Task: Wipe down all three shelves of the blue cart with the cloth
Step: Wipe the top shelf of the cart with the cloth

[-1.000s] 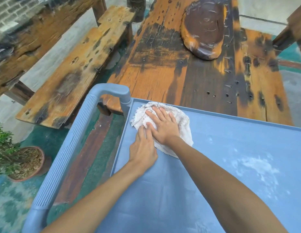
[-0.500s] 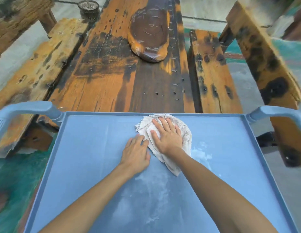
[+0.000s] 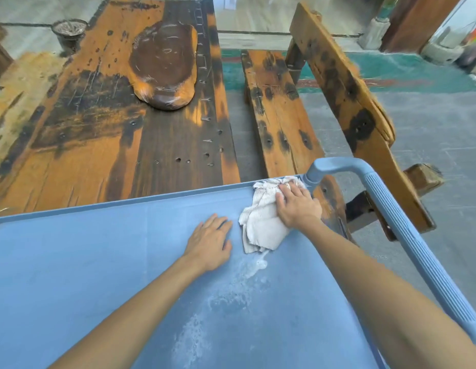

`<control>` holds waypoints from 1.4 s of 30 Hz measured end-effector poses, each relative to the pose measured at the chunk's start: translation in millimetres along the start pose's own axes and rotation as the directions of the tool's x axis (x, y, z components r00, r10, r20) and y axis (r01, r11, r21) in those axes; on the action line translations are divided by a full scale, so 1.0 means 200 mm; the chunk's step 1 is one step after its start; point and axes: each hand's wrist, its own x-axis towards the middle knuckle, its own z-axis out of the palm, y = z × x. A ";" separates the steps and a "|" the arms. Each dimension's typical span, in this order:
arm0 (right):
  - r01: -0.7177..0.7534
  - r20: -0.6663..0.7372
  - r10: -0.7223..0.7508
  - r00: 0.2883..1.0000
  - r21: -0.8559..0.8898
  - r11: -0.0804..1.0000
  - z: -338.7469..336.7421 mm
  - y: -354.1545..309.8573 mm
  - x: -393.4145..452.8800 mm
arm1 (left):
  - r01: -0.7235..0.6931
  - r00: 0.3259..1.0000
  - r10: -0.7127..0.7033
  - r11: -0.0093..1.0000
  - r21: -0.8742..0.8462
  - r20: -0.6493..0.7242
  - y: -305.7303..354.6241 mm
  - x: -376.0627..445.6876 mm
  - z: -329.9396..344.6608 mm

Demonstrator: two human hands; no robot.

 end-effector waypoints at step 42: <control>0.027 -0.225 0.040 0.974 0.284 0.958 0.41 -0.04 -0.57 | 0.537 0.724 -0.547 0.829 -0.154 -0.421 -1.12 -0.78 -0.08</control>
